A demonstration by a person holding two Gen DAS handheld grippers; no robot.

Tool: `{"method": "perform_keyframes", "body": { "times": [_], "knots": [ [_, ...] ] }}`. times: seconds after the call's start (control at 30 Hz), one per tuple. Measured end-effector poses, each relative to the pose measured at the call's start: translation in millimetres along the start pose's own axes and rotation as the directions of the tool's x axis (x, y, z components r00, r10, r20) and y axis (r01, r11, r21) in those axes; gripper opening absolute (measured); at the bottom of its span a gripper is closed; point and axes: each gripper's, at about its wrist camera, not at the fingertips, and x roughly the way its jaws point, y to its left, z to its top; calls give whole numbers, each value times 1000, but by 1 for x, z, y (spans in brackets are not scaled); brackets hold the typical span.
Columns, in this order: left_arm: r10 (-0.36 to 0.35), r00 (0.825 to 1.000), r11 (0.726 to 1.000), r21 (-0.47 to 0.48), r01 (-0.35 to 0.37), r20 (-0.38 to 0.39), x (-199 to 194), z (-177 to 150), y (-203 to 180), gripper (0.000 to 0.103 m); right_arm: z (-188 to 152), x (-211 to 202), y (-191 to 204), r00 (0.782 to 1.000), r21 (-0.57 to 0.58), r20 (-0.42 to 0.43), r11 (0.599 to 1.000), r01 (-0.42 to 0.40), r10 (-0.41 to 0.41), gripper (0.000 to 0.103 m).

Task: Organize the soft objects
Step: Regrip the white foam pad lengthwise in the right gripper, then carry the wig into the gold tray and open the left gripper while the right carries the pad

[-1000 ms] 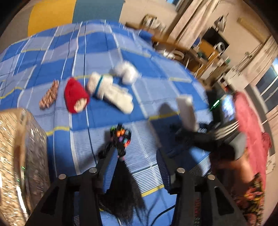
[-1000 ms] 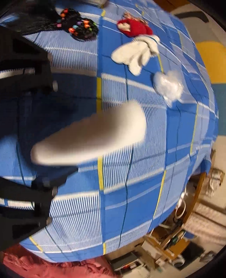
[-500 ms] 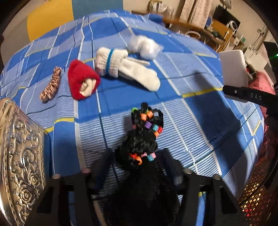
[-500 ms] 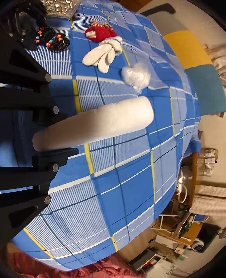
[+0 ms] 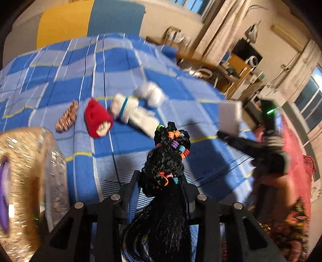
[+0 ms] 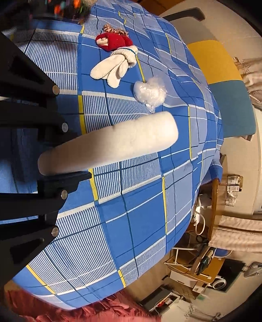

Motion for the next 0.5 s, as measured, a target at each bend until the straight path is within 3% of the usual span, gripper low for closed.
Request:
{"method": "perform_keyframes", "body": {
  "times": [0.27,0.5],
  "knots": [
    [-74,990,997,18,72,116,-82,6,11,35,1,-8,-3,998,5,46,999,33,-33,21],
    [-46,973,999,-12,50,227,-158,-2,61,35,4,-26,-1,991,21,131,1000,15,-18,21]
  ]
}}
